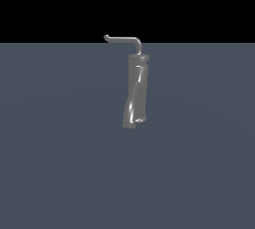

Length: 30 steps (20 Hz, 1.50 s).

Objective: Turn on the faucet by rotating a designated handle.

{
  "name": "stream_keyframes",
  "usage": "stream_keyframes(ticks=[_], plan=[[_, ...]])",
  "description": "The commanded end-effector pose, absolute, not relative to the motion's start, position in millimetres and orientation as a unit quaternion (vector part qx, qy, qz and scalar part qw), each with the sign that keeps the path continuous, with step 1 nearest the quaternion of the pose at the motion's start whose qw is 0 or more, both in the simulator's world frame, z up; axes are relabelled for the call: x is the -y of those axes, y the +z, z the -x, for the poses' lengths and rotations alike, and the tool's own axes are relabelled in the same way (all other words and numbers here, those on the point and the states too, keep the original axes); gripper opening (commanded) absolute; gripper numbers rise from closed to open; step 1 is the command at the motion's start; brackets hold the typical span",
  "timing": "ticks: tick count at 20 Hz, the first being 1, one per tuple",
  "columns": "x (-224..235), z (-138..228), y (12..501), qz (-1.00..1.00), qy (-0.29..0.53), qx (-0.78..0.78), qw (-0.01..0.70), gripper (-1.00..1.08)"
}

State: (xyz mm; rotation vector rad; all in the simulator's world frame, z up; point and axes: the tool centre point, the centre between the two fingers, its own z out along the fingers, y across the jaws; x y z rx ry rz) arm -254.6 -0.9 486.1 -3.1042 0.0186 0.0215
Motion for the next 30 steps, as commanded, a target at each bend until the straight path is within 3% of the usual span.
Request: stream_keyframes(ticks=[1,20,30], plan=[[1,255,486,1.0,0.007,-0.006,0.019,-1.0],[15,243,489,1.0,0.004,-0.021,0.018,-1.0],[13,217,486,0.996,0.01,-0.075,0.041,-1.0]])
